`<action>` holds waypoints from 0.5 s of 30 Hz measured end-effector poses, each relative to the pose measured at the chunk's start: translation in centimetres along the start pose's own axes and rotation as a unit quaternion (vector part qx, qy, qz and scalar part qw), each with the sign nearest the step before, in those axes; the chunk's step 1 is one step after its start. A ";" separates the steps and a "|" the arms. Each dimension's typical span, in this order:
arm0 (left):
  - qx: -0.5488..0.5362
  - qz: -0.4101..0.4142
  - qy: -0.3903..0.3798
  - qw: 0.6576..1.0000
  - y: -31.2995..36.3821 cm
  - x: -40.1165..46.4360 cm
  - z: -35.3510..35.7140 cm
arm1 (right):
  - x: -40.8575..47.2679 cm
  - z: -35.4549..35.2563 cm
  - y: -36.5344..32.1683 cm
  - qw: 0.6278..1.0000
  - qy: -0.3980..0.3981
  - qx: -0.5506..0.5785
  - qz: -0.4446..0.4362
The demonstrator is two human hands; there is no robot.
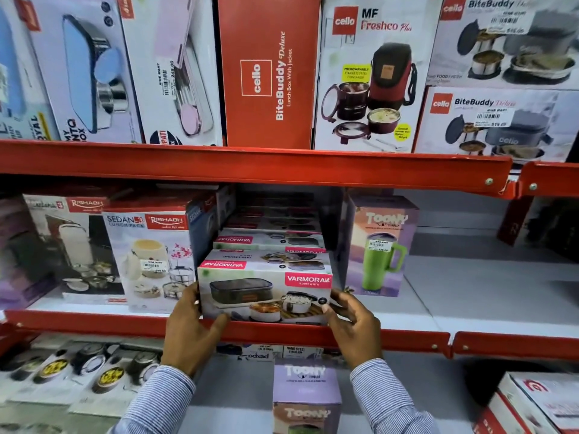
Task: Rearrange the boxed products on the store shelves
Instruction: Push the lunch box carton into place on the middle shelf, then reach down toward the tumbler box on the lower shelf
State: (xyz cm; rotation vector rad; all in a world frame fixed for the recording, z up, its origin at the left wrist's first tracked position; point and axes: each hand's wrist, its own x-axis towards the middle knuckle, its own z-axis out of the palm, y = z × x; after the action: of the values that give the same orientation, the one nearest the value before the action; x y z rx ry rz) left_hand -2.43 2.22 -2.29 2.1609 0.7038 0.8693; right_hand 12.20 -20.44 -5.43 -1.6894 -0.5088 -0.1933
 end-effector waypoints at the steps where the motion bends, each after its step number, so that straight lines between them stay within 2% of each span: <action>1: -0.003 0.000 0.002 1.000 -0.1 0.1 0.0 | 0.0 0.0 0.0 1.000 -0.003 0.003 0.001; 7: -0.022 -0.008 0.013 1.000 -0.6 0.2 0.3 | -0.1 -0.5 0.1 1.000 -0.024 0.020 -0.001; 9: -0.076 -0.033 0.039 0.996 -1.0 -0.2 0.0 | -0.5 -1.1 0.5 0.999 0.008 0.040 -0.010; 12: -0.165 -0.038 0.126 0.978 -2.5 -2.6 0.0 | -3.0 -3.4 2.3 0.992 0.099 0.057 -0.053; 13: -0.166 -0.040 0.134 0.976 -3.2 -3.8 0.4 | -4.1 -4.4 3.4 0.990 0.124 0.042 -0.059; 15: -0.143 -0.070 0.082 0.984 -5.4 -6.6 2.4 | -6.7 -5.9 6.6 0.989 0.141 -0.021 -0.036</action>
State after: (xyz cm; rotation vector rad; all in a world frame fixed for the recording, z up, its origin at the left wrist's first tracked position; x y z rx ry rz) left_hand -5.93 0.02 -10.11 1.7791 0.7532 1.0144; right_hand 10.04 -28.30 -12.97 -1.6523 -0.3540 -0.4912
